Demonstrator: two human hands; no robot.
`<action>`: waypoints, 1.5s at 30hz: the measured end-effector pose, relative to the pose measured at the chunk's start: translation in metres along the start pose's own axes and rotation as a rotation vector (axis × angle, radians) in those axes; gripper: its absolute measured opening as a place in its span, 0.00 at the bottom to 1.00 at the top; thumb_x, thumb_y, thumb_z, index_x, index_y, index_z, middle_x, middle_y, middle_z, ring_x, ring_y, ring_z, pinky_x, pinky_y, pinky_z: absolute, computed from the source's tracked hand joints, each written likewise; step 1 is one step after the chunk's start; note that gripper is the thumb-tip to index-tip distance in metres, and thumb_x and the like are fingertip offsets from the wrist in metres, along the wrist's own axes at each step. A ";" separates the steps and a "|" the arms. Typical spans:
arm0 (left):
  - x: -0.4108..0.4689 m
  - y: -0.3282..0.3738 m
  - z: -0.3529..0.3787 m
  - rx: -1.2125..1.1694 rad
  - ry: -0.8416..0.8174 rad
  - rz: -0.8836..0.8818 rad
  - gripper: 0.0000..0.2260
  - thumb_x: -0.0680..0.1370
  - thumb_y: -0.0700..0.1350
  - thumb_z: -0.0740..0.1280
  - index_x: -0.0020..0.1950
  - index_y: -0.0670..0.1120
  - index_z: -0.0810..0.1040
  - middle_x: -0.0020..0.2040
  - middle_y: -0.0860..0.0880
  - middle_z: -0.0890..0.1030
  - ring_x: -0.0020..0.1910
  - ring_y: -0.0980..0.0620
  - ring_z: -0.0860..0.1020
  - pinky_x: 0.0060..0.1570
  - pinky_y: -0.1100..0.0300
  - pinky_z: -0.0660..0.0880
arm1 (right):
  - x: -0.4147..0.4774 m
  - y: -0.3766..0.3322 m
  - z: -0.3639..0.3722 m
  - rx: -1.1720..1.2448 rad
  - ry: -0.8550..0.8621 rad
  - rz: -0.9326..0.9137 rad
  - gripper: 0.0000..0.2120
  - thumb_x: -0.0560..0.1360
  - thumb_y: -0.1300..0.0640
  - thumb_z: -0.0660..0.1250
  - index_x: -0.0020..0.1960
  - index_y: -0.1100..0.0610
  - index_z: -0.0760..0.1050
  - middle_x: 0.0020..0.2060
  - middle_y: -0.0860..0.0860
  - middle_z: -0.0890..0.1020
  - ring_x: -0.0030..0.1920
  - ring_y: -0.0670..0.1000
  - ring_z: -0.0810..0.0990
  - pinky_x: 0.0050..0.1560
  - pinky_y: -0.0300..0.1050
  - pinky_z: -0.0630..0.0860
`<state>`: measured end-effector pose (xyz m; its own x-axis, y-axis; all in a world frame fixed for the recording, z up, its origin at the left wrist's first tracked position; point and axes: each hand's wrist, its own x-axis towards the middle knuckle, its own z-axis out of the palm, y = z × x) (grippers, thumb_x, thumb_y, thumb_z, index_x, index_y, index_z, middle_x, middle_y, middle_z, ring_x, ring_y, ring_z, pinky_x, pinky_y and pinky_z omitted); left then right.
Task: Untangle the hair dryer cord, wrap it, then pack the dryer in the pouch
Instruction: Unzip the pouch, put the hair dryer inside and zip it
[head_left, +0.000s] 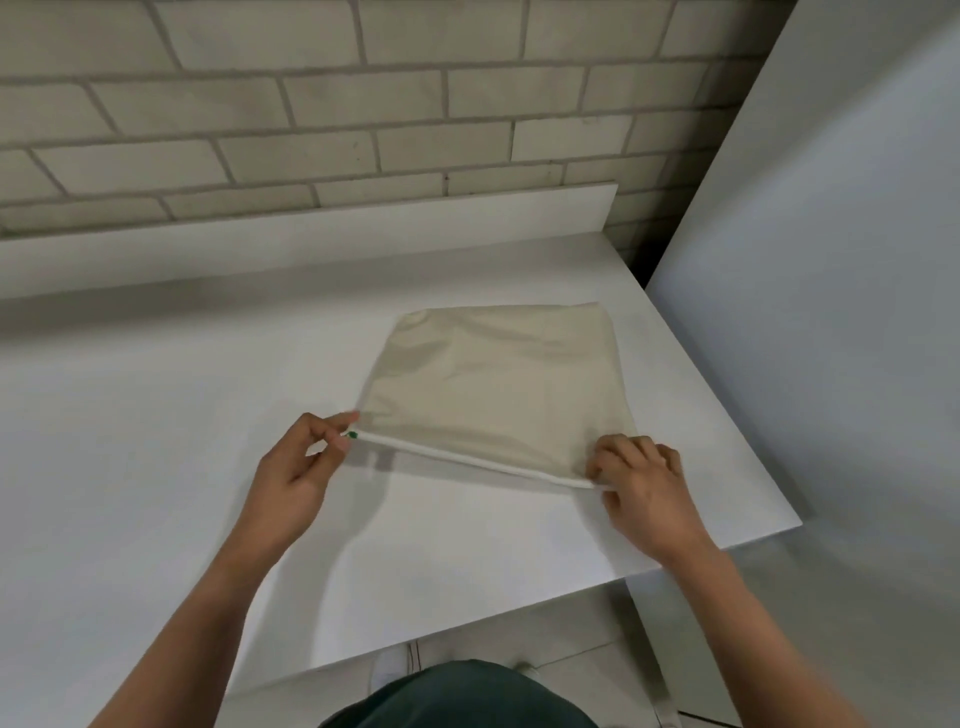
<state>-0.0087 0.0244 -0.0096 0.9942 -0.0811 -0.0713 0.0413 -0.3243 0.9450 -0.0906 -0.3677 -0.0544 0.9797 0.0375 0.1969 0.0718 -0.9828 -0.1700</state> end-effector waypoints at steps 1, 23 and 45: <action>0.002 0.000 -0.001 -0.051 -0.034 -0.025 0.04 0.83 0.39 0.65 0.48 0.41 0.75 0.57 0.56 0.85 0.58 0.58 0.82 0.61 0.57 0.73 | -0.004 0.011 -0.003 0.016 0.007 0.038 0.19 0.65 0.67 0.76 0.49 0.47 0.80 0.52 0.42 0.81 0.54 0.52 0.80 0.58 0.54 0.68; 0.088 0.000 0.045 0.610 -0.376 0.036 0.56 0.66 0.65 0.79 0.81 0.69 0.43 0.82 0.54 0.48 0.80 0.43 0.57 0.77 0.44 0.62 | 0.064 0.039 -0.005 0.542 -0.182 0.424 0.57 0.76 0.57 0.75 0.80 0.34 0.33 0.83 0.47 0.53 0.76 0.60 0.68 0.76 0.60 0.67; 0.201 0.034 0.092 0.380 -0.188 0.256 0.18 0.74 0.45 0.78 0.64 0.49 0.83 0.56 0.59 0.82 0.55 0.54 0.80 0.51 0.73 0.70 | 0.175 0.065 0.004 0.684 0.054 0.526 0.41 0.75 0.65 0.73 0.79 0.39 0.63 0.58 0.45 0.80 0.53 0.40 0.79 0.51 0.25 0.71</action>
<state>0.1830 -0.0894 -0.0211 0.9311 -0.3599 0.0586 -0.2756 -0.5895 0.7593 0.0860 -0.4239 -0.0351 0.9083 -0.4174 -0.0277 -0.2744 -0.5445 -0.7927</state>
